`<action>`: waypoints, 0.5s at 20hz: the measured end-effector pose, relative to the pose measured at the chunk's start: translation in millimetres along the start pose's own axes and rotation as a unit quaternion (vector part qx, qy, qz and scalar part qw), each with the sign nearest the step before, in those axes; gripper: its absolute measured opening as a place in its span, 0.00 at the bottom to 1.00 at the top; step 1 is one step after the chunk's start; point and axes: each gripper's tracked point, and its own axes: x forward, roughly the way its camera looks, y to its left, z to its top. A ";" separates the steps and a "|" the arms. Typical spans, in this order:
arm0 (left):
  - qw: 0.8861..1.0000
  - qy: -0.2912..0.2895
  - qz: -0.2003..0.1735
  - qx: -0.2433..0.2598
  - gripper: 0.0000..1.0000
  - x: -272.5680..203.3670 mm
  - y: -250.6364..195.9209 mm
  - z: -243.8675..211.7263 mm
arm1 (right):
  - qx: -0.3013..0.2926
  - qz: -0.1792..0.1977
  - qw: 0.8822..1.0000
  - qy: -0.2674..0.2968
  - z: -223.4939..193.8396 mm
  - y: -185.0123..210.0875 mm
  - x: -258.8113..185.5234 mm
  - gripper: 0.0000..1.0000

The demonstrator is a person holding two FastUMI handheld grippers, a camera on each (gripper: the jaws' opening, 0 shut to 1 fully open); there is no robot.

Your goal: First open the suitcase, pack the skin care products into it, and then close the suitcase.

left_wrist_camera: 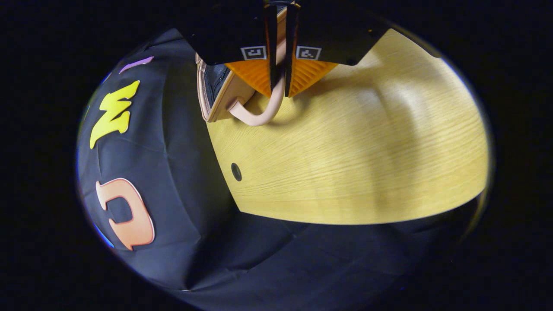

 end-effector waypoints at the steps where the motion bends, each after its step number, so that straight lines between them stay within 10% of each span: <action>1: 1.000 -0.013 0.000 0.021 0.10 -7.5 -9.8 4.8 | 0.005 -0.008 1.000 -0.016 5.7 -2.9 -2.7 0.71; 10: 0.957 -0.141 -0.037 0.250 0.05 -113.1 -156.2 -4.2 | 0.091 -0.113 0.985 -0.091 5.1 -79.7 -13.3 0.70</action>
